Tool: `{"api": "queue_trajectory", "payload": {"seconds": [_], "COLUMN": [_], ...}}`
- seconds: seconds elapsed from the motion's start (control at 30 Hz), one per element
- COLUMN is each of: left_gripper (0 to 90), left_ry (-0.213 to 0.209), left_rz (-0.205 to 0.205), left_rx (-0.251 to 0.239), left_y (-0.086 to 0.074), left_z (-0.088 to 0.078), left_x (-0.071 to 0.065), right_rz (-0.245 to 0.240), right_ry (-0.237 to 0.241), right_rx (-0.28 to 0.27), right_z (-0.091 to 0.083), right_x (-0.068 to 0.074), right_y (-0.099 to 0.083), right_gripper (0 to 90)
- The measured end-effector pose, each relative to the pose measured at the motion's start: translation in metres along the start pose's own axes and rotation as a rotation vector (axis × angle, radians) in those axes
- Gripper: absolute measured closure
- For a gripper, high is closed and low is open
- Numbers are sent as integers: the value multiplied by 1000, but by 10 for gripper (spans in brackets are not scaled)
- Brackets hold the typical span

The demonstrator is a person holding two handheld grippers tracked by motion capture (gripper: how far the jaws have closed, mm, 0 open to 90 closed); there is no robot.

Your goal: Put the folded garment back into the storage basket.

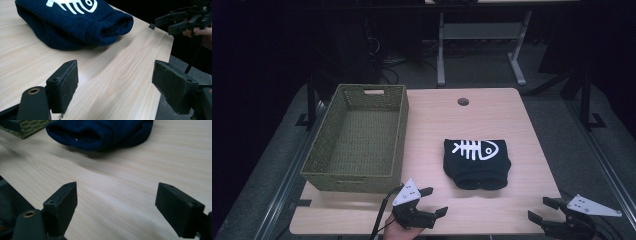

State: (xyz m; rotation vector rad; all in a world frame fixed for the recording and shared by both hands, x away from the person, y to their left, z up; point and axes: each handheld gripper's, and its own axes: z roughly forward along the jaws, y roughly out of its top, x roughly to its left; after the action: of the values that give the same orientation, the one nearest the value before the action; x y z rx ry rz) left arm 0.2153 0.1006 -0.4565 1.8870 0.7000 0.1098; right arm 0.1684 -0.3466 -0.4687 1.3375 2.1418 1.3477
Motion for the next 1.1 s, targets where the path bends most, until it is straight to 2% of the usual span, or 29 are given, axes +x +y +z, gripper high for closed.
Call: {"api": "queue_trajectory", "payload": {"seconds": [0.13,0.3,0.33,0.43,0.53,0.73,0.8,0.87,0.97,1.1], "left_gripper": [208,208,207,206,191,189,189,190,189,189], "left_ry": [4,13,13,26,24,31,31,47,59,88], "left_rz": [-6,-22,-22,-25,-22,-34,-37,-37,-50,-66], "left_rx": [-3,-18,-18,-31,-27,-29,-30,-30,-13,-1], "left_y": [5,17,17,29,35,41,43,47,51,52], "left_z": [5,10,10,17,22,32,33,37,43,54], "left_x": [2,11,11,17,19,26,28,32,38,45], "right_rz": [-20,-10,-15,-27,-21,-42,-33,-46,-36,-30], "right_ry": [7,34,27,32,38,46,48,52,70,63], "right_rx": [-19,-15,-12,-11,-5,15,16,27,32,69], "right_z": [0,2,3,8,15,29,31,38,47,59], "right_x": [1,0,0,-1,-1,-4,-4,-8,-12,-15], "right_y": [10,26,30,40,51,69,72,81,90,100], "right_gripper": [171,159,159,159,155,154,154,155,156,155]}}
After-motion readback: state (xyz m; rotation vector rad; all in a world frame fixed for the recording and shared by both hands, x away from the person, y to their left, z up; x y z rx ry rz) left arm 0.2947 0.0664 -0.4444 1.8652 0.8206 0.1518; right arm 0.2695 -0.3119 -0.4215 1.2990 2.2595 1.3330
